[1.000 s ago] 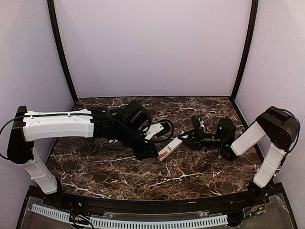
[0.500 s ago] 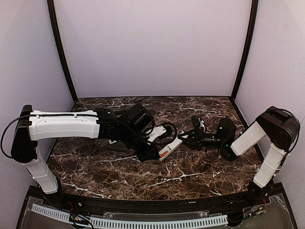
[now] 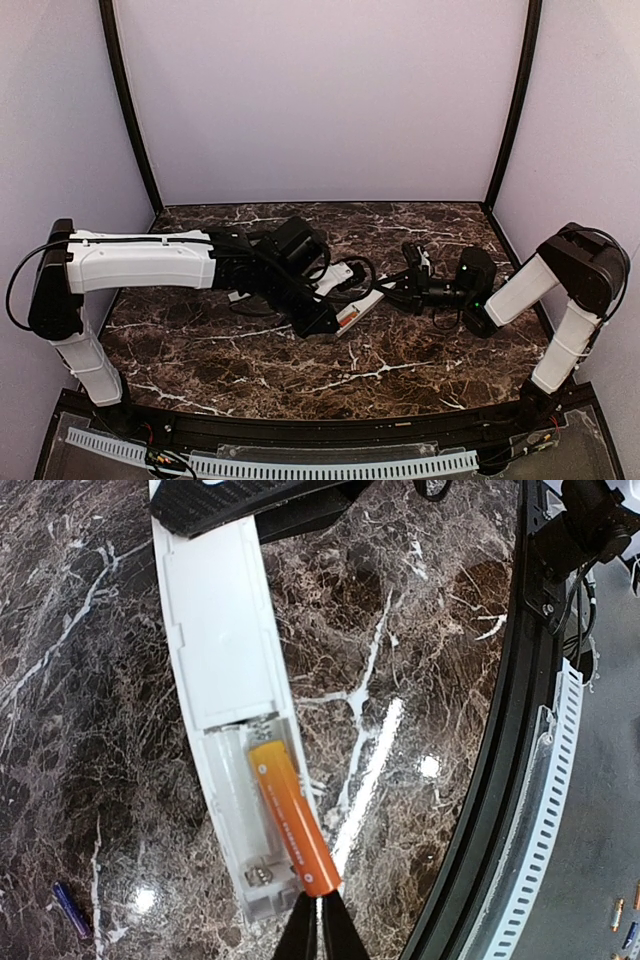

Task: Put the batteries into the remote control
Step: Place the battery in the battery compartment.

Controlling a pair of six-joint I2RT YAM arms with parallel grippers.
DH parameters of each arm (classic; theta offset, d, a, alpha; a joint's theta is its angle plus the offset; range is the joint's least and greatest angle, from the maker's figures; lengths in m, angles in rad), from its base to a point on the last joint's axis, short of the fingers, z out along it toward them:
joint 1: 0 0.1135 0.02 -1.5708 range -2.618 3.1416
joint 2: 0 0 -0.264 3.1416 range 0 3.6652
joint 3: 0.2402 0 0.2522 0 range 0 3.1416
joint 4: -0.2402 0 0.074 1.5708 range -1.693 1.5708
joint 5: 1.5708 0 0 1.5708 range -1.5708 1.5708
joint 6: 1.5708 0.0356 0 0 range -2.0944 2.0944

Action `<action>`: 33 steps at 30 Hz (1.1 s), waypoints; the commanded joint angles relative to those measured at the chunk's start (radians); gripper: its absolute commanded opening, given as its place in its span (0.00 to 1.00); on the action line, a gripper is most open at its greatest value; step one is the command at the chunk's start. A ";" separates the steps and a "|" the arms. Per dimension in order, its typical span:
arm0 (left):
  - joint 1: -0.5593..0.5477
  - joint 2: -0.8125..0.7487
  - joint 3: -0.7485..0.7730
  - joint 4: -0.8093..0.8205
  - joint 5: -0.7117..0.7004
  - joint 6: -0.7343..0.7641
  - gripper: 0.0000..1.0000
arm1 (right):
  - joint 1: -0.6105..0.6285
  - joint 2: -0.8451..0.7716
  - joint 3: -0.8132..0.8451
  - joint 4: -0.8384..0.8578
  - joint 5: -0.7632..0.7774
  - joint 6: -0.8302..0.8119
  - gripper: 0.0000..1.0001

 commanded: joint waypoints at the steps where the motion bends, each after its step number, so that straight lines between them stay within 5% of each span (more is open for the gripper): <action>1: -0.001 0.023 0.041 -0.027 -0.014 0.000 0.04 | 0.002 0.006 0.008 0.062 -0.027 0.005 0.00; 20: -0.001 0.016 0.028 -0.083 -0.060 0.013 0.11 | 0.000 0.006 0.004 0.076 -0.036 0.015 0.00; 33: -0.001 -0.099 -0.051 0.056 0.013 0.048 0.48 | -0.002 0.008 0.005 0.056 -0.027 0.004 0.00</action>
